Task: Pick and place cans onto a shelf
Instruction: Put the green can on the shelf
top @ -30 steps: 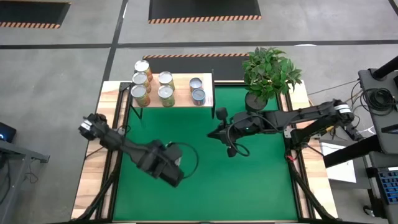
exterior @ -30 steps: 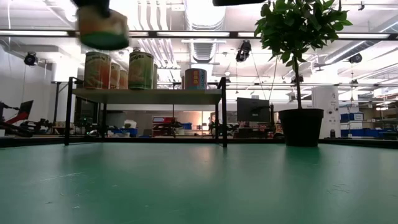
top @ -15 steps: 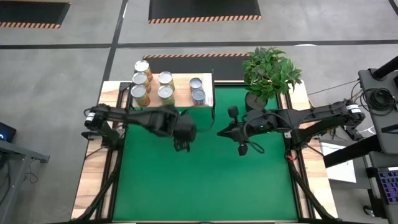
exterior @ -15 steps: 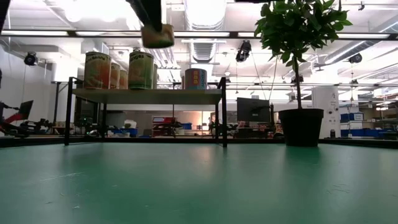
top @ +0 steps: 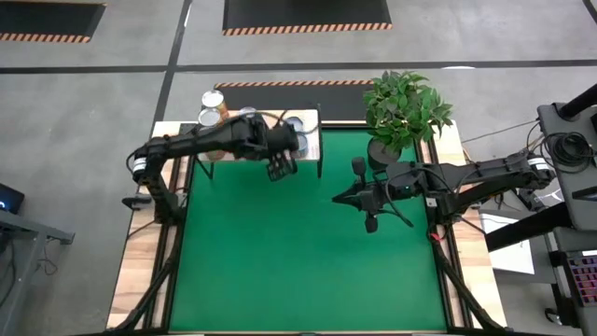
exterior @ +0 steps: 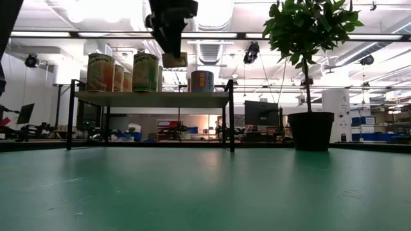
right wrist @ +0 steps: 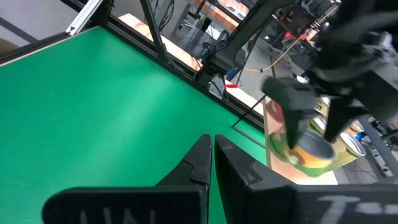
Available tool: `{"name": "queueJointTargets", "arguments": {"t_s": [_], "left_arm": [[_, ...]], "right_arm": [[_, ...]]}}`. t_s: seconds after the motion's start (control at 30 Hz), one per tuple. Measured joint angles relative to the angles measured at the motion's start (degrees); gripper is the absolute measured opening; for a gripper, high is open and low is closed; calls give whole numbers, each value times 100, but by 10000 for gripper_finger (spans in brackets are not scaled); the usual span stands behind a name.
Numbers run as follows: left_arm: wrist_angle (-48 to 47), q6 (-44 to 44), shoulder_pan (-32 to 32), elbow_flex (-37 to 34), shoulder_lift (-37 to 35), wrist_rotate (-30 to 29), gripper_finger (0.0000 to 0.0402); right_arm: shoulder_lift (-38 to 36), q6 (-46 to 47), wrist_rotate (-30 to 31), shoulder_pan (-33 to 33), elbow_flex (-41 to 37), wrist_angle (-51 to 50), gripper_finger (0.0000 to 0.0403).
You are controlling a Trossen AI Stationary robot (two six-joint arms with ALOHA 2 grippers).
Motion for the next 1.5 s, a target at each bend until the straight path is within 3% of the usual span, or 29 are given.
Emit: {"name": "queueJointTargets", "arguments": {"t_s": [0.33,0.77,1.5], "left_arm": [[583,483,345,-295,31,72,288],[613,600,582,-337,503,48,288],[515,718,701,-337,530,42,288]], "right_arm": [[7,76,9,0,0,-4,9],[7,168,55,0,0,-19,9],[9,153,61,0,0,-34,9]]}}
